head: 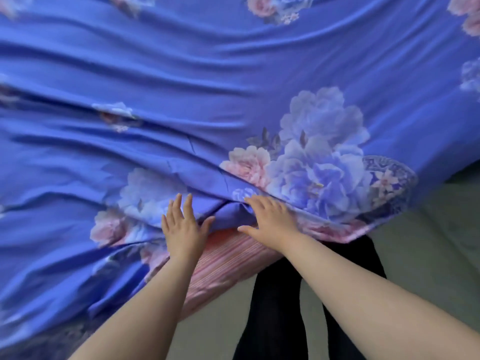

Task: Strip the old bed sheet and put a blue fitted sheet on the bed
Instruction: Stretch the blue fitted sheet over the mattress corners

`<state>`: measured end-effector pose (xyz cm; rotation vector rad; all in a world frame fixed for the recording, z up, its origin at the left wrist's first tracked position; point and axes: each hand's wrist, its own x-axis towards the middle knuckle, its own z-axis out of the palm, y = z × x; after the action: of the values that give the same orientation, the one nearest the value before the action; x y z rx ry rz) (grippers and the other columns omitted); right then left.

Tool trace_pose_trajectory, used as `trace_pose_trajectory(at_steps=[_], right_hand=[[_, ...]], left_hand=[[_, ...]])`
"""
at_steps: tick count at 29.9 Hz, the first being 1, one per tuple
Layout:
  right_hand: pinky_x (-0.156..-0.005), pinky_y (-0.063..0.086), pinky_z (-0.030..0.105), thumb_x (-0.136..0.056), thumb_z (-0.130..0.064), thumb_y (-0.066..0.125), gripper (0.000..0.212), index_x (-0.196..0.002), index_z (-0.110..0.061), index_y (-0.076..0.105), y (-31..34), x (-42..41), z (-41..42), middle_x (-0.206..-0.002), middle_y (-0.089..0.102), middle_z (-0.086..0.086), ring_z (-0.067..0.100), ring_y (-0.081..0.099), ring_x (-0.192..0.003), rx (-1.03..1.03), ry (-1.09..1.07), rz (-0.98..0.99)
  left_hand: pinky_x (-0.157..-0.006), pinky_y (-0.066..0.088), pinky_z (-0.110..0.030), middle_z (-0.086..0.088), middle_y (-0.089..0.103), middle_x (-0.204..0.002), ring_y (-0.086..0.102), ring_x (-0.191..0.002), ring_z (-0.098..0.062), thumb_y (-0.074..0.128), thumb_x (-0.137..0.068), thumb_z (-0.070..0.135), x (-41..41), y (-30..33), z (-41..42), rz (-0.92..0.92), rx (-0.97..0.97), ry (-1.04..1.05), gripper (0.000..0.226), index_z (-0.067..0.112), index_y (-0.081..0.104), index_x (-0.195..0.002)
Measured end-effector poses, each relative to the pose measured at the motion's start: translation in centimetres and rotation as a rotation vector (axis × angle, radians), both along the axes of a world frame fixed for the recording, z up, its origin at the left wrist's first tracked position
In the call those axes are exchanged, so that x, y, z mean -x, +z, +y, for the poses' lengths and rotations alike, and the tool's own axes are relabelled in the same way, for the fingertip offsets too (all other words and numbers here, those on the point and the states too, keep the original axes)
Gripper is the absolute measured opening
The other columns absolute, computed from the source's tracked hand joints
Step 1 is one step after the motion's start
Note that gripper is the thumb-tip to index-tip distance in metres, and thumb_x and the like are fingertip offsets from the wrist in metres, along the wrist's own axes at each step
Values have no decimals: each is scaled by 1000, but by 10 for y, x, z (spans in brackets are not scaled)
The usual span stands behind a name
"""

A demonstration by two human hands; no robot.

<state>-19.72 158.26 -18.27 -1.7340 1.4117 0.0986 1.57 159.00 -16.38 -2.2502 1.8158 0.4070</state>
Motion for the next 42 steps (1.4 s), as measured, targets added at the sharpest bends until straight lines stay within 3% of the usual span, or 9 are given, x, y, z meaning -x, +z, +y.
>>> trace_pose_trajectory(at_steps=[5,12,16,21,25,29,34,39,42], right_hand=[[-85,48,42,-74,-35,72,43,-112,-18,61,1,-58,48,-111,60,6,32,58,-103,183,-113,53],[-89,43,34,-94,-38,48,26,-110,-19,58,-16,-83,85,-119,63,6,27,57,-111,-335,-203,36],[-79,47,30,-98,-34,45,25,-99,-14,60,-19,-93,118,-109,68,9,27,64,-93,-488,-551,-216],[-90,43,36,-92,-61,34,66,-136,-12,44,7,-150,155,-131,54,11,29,55,-117,-939,-1265,-738],[-69,50,29,-74,-75,47,70,-104,-15,65,3,-229,178,-96,68,8,19,66,-83,-1060,-1380,-916],[-82,53,37,-52,-58,84,77,-107,-10,61,-26,-311,204,-97,61,12,26,62,-84,-1029,-1577,-983],[-69,56,35,-86,-50,59,46,-100,-7,64,-54,-346,237,-92,68,16,28,68,-75,-795,-1969,-845],[-40,39,16,-90,-31,54,20,-75,-20,61,-53,-350,268,-50,60,-4,10,50,-35,-583,-2181,-904],[-48,45,21,-81,-27,64,14,-84,-14,64,-62,-352,300,-66,66,3,16,56,-48,-480,-2258,-795]], left_hand=[[-105,33,-46,-7,15,-157,23,-142,-27,78,-60,58,-67,-7,49,-58,-346,17,117,16,16,-150],[-93,38,-45,-14,43,-126,45,-113,-37,50,-83,9,-107,-30,79,-66,-262,80,35,13,51,-118],[-72,37,-40,-22,61,-103,55,-97,-41,38,-90,2,-110,-5,87,234,24,179,28,9,50,-113],[-66,34,-36,-12,66,-90,61,-89,-36,41,-92,47,-132,35,137,243,-139,-30,33,16,48,-104],[-75,42,-30,7,59,-92,59,-89,-21,60,-60,72,-182,37,160,341,-575,-24,71,29,42,-114],[-70,42,-16,8,56,-101,55,-85,-11,79,-71,38,-233,22,178,451,-835,-134,62,27,44,-121],[-79,41,-11,1,62,-114,60,-97,-9,73,-76,31,-272,5,188,629,-756,-307,55,21,51,-125],[-96,40,-41,-2,49,-130,48,-118,-28,65,-64,62,-326,-5,212,150,-347,-812,81,25,46,-134],[-99,39,-54,-9,50,-136,48,-125,-37,79,-51,49,-369,-17,220,-58,-206,-864,100,22,42,-140]])
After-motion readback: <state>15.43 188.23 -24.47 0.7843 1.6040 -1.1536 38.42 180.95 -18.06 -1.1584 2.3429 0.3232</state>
